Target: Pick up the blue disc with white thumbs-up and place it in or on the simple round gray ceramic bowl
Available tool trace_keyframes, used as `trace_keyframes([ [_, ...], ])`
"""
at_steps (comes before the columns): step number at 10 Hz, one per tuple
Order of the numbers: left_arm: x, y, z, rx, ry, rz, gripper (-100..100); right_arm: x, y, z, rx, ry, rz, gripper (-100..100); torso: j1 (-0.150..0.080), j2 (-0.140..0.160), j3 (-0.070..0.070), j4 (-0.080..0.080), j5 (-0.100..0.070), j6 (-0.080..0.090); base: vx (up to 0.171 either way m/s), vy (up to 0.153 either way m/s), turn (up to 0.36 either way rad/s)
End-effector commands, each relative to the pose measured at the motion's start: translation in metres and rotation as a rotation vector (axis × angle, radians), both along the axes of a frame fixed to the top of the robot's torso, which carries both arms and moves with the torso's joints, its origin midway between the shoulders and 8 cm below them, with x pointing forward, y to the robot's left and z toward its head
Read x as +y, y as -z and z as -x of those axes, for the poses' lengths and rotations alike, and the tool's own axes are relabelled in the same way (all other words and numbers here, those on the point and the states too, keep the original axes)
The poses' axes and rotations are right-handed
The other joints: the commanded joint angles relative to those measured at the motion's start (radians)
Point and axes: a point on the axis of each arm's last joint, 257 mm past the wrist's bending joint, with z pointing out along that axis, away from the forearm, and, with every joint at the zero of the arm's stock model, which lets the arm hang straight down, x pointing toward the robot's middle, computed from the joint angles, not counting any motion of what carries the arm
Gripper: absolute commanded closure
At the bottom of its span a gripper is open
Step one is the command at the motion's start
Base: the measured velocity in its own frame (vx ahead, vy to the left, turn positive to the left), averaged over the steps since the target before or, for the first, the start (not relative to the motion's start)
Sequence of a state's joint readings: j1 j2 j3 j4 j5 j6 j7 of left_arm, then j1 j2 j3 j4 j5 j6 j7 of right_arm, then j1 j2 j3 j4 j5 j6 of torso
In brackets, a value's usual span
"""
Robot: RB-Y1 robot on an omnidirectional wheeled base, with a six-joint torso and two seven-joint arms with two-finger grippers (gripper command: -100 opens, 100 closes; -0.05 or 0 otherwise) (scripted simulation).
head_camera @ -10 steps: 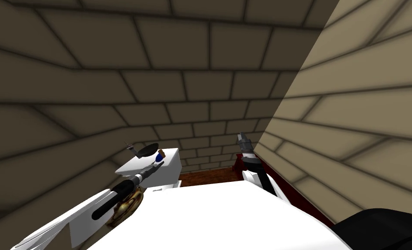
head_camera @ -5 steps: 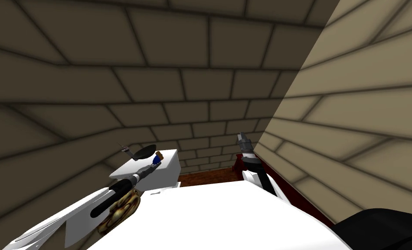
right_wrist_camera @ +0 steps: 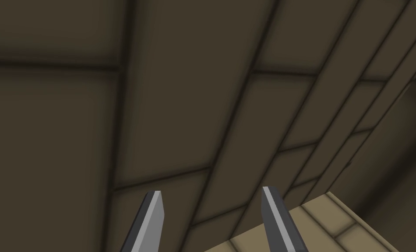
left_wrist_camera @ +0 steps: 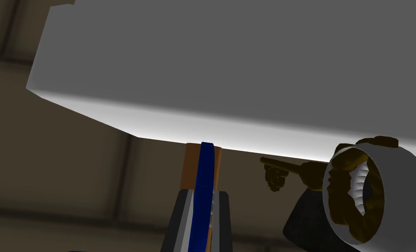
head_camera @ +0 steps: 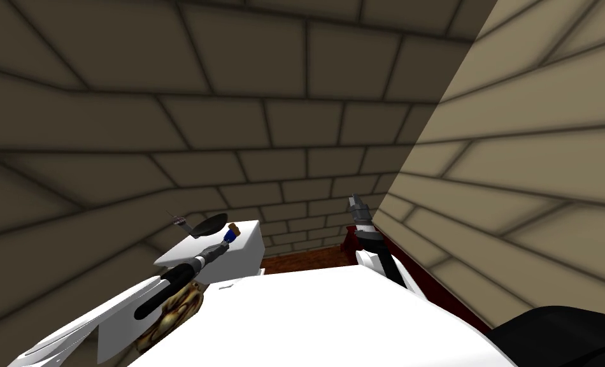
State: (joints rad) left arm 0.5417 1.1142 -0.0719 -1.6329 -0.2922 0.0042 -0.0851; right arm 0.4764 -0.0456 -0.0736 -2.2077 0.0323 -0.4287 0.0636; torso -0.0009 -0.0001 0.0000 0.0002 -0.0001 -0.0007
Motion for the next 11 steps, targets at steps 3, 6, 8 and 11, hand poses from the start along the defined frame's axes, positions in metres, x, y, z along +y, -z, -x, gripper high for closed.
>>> trace_keyframes([
  [3,0.000,0.000,0.000,0.000,0.001,-0.001,0,0.000,0.000,0.000,0.000,0.000,0.000,0,0.001,0.000,0.000,0.000,0.000,0.000,0.000,0.000,0.000],
  [6,0.003,-0.011,-0.004,-0.003,0.003,-0.006,100,0.000,0.000,0.000,0.000,0.000,0.000,0,0.001,0.001,0.000,0.000,0.001,0.000,-0.027,0.009,0.021],
  [8,0.006,-0.023,-0.009,-0.006,0.004,-0.012,100,0.000,0.000,0.000,0.000,0.000,0.000,0,0.004,0.010,0.006,0.002,0.000,-0.004,-0.146,0.056,0.079],
  [11,0.009,-0.040,-0.015,-0.008,0.005,-0.018,100,0.000,0.000,0.000,0.000,0.000,0.000,0,0.007,0.014,0.008,0.003,0.001,-0.005,-0.138,0.064,0.068],
])
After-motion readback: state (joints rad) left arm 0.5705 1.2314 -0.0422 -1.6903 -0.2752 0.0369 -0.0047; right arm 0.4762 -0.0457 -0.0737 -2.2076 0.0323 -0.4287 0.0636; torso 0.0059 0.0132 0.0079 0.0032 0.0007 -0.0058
